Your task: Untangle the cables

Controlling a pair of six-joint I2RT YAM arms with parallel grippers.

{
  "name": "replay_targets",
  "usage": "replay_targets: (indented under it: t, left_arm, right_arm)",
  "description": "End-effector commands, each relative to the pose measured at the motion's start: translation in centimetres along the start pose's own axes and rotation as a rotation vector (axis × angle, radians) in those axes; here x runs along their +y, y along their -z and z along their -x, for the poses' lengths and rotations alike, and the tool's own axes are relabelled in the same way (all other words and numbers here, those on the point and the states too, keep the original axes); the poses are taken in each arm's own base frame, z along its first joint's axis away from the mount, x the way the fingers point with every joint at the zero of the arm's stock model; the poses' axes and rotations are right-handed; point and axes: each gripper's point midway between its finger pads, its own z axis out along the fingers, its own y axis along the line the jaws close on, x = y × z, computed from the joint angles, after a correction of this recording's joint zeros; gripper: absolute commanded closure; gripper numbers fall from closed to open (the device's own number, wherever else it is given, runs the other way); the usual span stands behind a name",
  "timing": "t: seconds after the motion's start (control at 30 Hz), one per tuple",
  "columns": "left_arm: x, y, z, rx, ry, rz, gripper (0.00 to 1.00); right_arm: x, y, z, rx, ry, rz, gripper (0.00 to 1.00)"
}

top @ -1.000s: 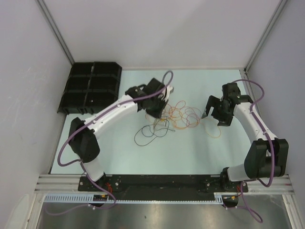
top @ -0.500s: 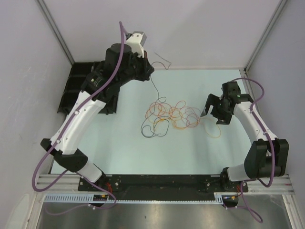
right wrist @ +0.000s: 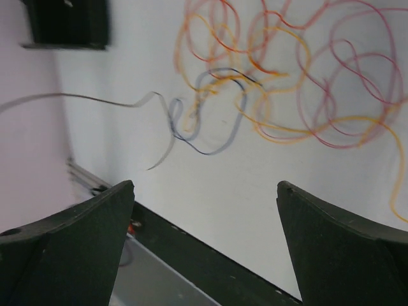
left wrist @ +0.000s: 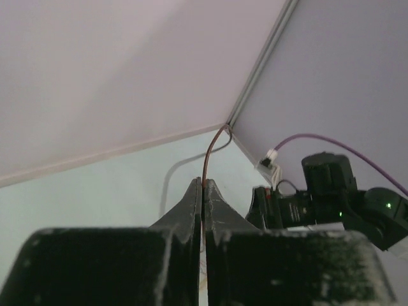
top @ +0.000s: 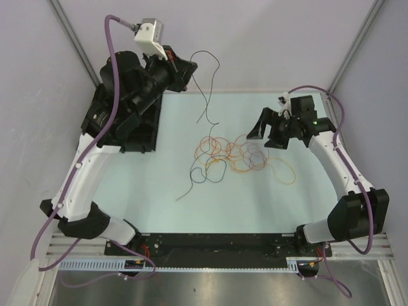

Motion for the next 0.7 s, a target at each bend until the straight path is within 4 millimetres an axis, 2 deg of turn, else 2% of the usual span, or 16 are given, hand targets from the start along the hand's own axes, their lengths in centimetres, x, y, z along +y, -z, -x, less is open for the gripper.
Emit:
replay_targets:
  t: [0.0,0.03,0.07,0.1,0.13,0.17,0.2,0.23,0.33,0.37,0.4,0.43,0.47,0.57,0.67]
  left_arm:
    - [-0.6,0.3,-0.6,-0.010,0.047,-0.045,1.00]
    - [0.5,-0.3,-3.2,0.040,0.050,-0.015,1.00]
    - [0.9,-0.2,-4.3,0.054,0.056,-0.002,1.00]
    - [1.0,0.5,-4.0,0.024,0.068,-0.003,1.00]
    - [2.1,0.1,-7.6,0.089,0.072,0.025,0.99]
    - [2.6,0.2,-8.7,0.104,0.078,0.034,1.00]
    - [2.8,0.3,-9.6,0.109,0.091,0.035,1.00]
    - [3.5,0.9,-11.9,0.149,0.096,0.049,1.00]
    - [4.7,2.0,-15.3,0.204,0.119,0.083,1.00]
    - [4.9,2.3,-15.8,0.211,0.123,0.085,1.00]
    - [5.0,2.5,-16.2,0.210,0.132,0.086,1.00]
    - [5.4,2.6,-17.6,0.234,0.135,0.094,1.00]
    - [5.5,3.0,-17.6,0.231,0.139,0.097,1.00]
    - [5.9,3.3,-18.9,0.258,0.147,0.109,1.00]
    - [6.1,3.6,-19.8,0.278,0.148,0.113,1.00]
  right_arm:
    - [4.3,2.1,4.4,-0.088,-0.183,0.224,0.04]
    - [3.8,2.1,4.8,-0.072,-0.245,0.236,0.05]
    - [3.5,2.0,4.6,-0.031,-0.353,0.228,0.05]
    - [2.6,1.1,4.3,0.019,-0.431,0.209,0.05]
    - [2.2,0.9,4.0,0.062,-0.500,0.209,0.06]
    - [1.9,0.7,3.3,0.110,-0.566,0.192,0.06]
    - [1.9,0.5,3.1,0.137,-0.632,0.187,0.06]
    - [2.4,0.1,2.8,0.166,-0.654,0.197,0.06]
    - [3.9,-0.6,3.2,0.175,-0.719,0.215,0.05]
    - [4.8,-1.2,2.7,0.194,-0.719,0.220,0.05]
    - [5.0,-1.7,2.4,0.209,-0.734,0.208,0.05]
    - [5.0,-2.4,2.0,0.221,-0.751,0.186,0.05]
    - [5.1,-3.5,0.9,0.260,-0.755,0.160,0.05]
    - [5.0,-5.9,-1.0,0.320,-0.756,0.101,0.05]
    - [4.0,-7.2,-1.5,0.313,-0.743,0.054,0.07]
